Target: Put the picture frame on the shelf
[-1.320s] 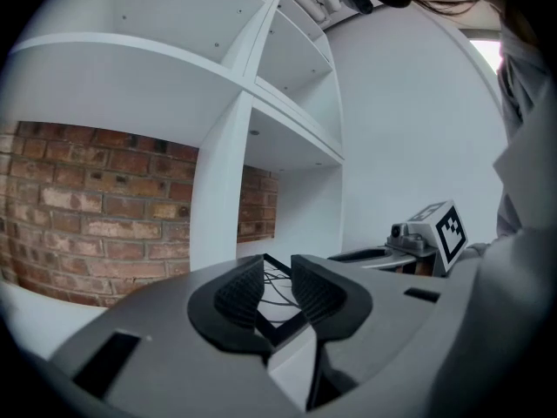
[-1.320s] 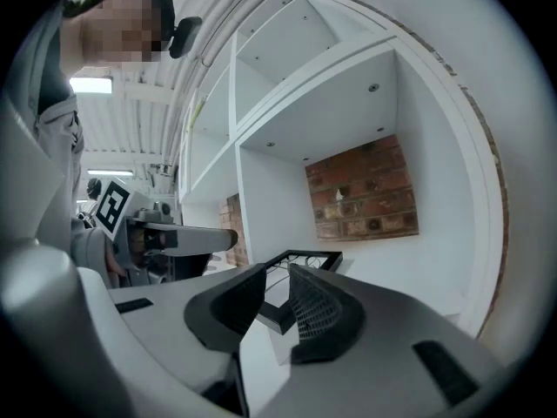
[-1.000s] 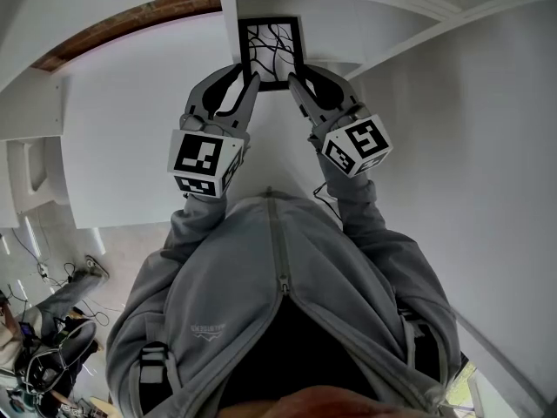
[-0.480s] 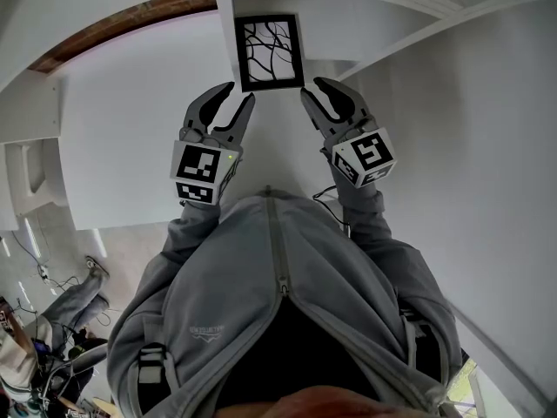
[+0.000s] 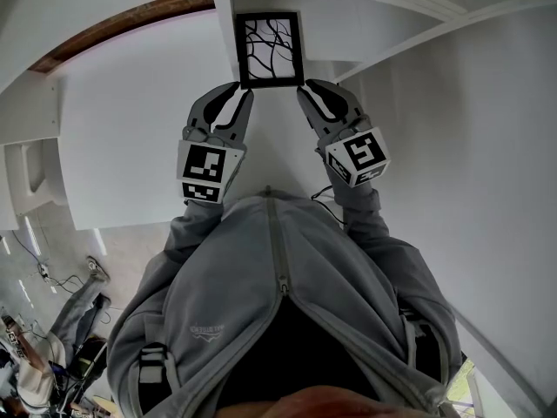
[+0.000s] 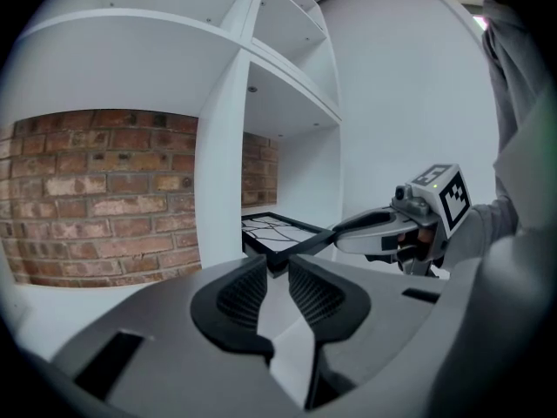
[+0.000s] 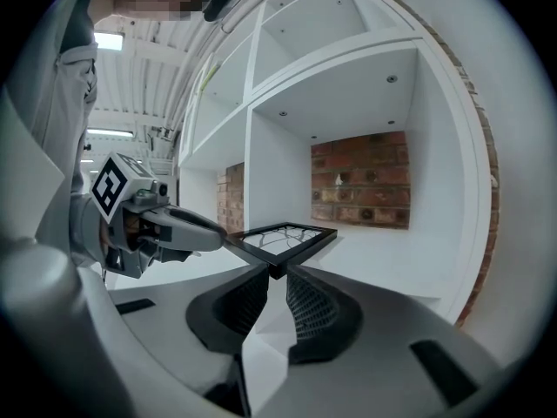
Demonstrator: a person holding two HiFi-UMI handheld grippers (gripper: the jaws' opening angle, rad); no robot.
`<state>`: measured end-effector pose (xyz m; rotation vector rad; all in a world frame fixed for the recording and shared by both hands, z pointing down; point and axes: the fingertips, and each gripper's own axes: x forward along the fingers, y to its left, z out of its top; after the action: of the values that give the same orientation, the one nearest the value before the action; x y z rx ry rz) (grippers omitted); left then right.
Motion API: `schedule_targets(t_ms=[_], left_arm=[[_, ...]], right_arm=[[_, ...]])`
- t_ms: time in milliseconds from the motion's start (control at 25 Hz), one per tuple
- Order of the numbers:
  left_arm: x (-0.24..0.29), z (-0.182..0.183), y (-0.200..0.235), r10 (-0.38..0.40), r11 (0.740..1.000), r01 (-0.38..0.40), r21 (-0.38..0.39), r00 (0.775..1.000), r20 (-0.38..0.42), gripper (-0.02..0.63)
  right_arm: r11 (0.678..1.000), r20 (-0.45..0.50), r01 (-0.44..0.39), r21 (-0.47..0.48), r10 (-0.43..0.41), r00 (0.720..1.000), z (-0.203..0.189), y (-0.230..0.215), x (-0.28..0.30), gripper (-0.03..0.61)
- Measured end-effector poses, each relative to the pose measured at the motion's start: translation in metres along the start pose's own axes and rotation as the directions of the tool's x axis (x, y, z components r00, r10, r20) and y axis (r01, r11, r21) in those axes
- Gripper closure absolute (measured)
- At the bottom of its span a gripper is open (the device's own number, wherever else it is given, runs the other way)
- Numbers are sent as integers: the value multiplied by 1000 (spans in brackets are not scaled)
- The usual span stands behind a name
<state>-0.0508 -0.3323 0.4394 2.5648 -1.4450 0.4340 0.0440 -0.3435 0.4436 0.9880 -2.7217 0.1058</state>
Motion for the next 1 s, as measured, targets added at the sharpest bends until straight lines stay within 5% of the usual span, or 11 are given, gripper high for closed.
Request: schedule_targets(t_ms=[1000], left_arm=[[1, -8, 7, 120, 992, -121, 27, 992, 34, 546]], right_arm=[[993, 19, 113, 34, -114, 993, -4, -9, 15, 508]])
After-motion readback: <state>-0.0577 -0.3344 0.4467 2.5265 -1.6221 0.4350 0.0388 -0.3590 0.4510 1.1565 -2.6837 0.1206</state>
